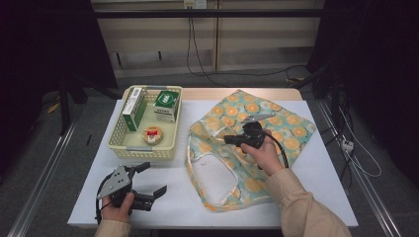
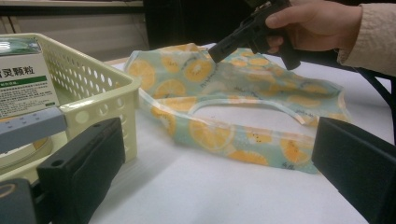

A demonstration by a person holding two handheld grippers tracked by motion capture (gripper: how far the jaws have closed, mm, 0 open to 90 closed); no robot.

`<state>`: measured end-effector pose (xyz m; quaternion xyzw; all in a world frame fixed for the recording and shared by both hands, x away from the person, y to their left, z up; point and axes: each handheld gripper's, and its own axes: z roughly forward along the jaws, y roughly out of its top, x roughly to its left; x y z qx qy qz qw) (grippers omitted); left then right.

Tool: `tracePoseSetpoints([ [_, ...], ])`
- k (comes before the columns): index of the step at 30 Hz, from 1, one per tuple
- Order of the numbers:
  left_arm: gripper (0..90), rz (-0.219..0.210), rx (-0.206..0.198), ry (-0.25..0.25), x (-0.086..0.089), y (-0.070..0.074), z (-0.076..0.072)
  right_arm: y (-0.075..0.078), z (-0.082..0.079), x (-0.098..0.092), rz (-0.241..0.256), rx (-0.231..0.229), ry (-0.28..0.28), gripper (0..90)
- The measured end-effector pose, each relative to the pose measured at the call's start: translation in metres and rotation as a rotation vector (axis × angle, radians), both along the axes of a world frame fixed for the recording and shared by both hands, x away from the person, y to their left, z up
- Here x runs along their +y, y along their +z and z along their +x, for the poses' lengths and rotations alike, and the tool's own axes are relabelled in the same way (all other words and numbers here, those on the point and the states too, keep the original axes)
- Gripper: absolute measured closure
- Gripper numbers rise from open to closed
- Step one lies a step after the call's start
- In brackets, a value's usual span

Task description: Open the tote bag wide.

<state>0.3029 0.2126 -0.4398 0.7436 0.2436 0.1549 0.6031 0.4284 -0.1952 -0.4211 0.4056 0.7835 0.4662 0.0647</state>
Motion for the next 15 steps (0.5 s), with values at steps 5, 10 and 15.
tracePoseSetpoints([
  [5,2.5,0.003,-0.001,-0.001,0.000,-0.001,0.001,-0.006,0.010,-0.020,-0.008,0.010,-0.083,90.0],
  [10,2.5,-0.004,0.007,0.002,0.000,-0.001,0.001,-0.021,0.020,-0.031,-0.082,0.007,-0.137,90.0],
  [15,2.5,0.003,0.005,0.000,0.000,-0.001,0.001,-0.035,0.026,-0.035,-0.068,0.035,-0.157,90.0],
])
